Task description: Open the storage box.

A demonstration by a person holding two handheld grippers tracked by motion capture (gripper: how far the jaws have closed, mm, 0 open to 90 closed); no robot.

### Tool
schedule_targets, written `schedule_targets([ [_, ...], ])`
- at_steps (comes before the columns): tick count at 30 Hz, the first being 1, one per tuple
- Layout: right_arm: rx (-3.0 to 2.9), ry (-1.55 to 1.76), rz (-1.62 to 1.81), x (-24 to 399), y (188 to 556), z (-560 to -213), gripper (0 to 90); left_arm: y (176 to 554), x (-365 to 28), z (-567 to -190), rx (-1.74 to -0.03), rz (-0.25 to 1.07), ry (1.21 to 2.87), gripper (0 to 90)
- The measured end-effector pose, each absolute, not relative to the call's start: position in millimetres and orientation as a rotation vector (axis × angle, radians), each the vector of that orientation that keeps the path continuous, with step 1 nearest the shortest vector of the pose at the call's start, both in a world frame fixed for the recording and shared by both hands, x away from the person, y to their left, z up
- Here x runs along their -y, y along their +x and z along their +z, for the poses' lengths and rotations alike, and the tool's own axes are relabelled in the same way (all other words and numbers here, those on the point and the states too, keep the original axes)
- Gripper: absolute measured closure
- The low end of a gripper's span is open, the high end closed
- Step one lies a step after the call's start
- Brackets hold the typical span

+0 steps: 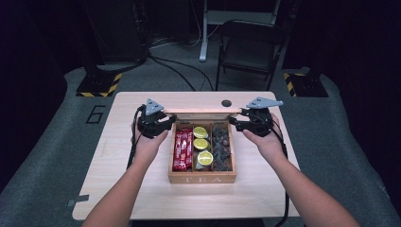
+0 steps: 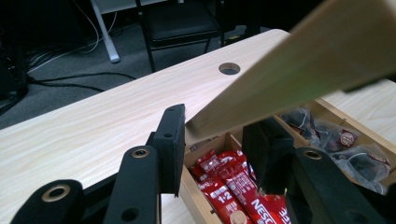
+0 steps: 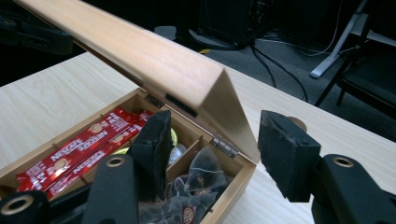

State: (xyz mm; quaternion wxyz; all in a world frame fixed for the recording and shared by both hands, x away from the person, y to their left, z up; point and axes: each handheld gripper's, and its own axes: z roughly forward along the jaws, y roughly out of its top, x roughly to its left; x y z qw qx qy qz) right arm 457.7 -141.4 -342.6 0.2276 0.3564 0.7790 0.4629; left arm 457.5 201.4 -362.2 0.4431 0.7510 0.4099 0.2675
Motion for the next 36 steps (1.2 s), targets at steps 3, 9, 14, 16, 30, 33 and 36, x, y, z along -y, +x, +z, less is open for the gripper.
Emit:
schedule_targets([
  [3, -2.14, 0.98, 1.28, 141, 463, -341, 44.1, 461, -201, -360, -1.03, 0.662, 1.855, 60.9],
  [9, -2.13, 1.0, 1.292, 139, 475, -342, 44.1, 471, -203, -357, -1.053, 0.636, 1.818, 61.3],
  [14, -2.13, 0.971, 1.278, 136, 483, -346, 44.0, 476, -202, -354, -1.057, 0.643, 1.82, 61.9],
  [16, -2.129, 0.966, 1.271, 135, 486, -348, 44.0, 477, -202, -354, -1.055, 0.644, 1.82, 62.0],
  [30, -2.129, 0.977, 1.254, 134, 500, -358, 43.9, 486, -201, -350, -1.067, 0.655, 1.832, 63.3],
  [33, -2.118, 0.982, 1.255, 132, 503, -359, 43.9, 488, -200, -350, -1.066, 0.666, 1.817, 63.3],
  [36, -2.104, 0.991, 1.258, 132, 505, -360, 47.9, 488, -201, -351, -1.067, 0.664, 1.811, 63.4],
])
